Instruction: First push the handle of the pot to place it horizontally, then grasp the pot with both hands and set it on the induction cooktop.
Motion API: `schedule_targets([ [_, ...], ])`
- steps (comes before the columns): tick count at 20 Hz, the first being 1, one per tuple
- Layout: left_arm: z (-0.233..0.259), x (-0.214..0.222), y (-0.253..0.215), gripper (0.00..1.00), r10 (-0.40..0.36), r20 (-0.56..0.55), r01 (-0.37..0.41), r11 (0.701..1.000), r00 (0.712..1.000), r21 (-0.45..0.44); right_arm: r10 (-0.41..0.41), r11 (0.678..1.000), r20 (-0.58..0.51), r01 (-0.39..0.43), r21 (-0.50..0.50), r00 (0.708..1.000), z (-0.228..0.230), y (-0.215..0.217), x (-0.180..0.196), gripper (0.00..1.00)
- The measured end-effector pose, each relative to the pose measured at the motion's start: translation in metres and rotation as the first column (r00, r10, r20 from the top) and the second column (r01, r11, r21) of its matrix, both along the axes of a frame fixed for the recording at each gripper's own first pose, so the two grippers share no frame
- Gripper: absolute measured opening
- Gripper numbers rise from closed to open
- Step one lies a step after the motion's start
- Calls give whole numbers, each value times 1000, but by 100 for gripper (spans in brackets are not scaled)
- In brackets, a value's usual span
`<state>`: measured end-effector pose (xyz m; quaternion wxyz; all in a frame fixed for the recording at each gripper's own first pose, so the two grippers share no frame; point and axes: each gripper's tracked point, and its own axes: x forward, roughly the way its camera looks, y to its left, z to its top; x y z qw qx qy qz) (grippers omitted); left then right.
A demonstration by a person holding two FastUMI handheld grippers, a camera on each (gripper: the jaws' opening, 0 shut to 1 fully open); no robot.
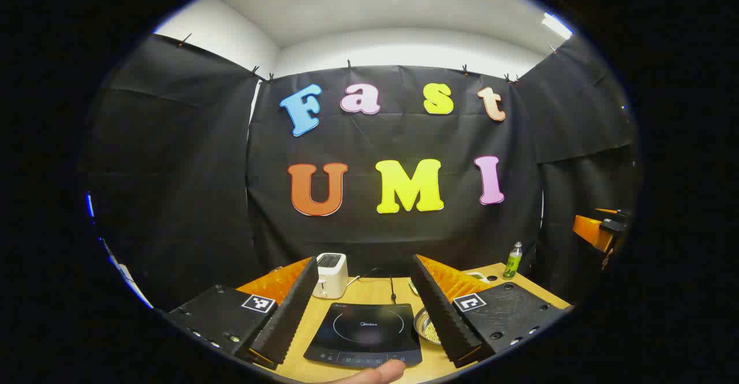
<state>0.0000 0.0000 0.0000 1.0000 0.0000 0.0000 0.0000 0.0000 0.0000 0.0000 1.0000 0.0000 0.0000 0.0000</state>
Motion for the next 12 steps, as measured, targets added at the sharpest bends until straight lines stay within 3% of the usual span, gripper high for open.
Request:
schedule_targets([
  [10,-7,7,-1,96,2,18,-1,1000,1000,-7,20,999,-46,-19,33,999,-21,-6,19,96],
  [11,-7,9,1,96,5,18,-5,1000,1000,-5,21,999,-55,-19,36,998,-24,-6,22,100],
  [12,-9,9,4,96,10,18,-10,1000,1000,1,23,999,-64,-20,41,998,-27,-5,23,96],
])
